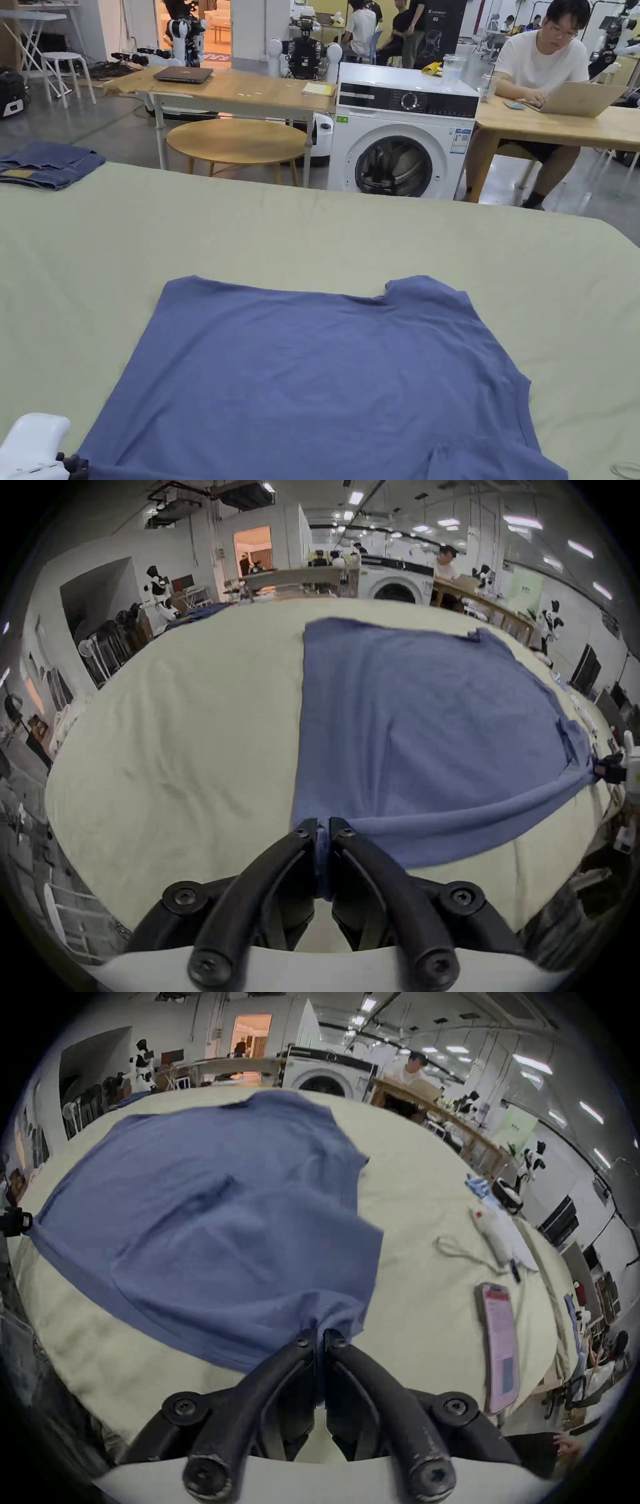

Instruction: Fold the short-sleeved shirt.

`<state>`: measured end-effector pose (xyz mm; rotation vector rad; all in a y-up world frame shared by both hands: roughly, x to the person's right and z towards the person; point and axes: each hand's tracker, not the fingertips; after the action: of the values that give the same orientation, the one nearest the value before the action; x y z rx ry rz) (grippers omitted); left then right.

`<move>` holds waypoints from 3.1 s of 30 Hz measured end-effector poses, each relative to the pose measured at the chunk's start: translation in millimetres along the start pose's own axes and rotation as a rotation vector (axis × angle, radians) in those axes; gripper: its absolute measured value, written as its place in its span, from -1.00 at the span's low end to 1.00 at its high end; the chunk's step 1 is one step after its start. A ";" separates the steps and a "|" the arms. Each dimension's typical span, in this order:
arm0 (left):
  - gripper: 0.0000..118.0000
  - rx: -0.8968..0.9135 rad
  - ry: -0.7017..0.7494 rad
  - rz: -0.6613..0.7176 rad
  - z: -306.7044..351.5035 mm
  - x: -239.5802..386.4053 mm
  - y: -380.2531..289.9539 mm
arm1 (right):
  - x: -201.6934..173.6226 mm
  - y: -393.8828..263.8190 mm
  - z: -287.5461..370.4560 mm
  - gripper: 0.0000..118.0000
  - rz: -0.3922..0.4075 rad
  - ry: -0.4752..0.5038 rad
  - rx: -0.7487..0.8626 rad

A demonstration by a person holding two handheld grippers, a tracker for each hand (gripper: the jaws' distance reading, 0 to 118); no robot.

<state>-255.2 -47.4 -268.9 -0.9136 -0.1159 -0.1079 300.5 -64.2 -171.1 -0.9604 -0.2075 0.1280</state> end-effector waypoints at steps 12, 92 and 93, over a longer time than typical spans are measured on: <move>-0.32 0.136 -0.074 0.082 40.5 1.0 24.5 | 9.2 40.1 51.2 0.03 -0.091 0.010 0.129; -0.96 -0.124 -0.066 0.160 15.7 -5.6 4.9 | 12.8 7.1 8.6 -0.90 -0.161 0.183 -0.019; -0.96 -0.110 -0.067 0.158 18.7 -5.3 6.1 | 12.3 9.5 13.3 -0.90 -0.123 0.173 0.005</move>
<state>-260.6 -28.7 -263.2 -1.0334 -0.1001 0.0634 309.2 -45.7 -170.1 -0.9462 -0.1059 -0.0675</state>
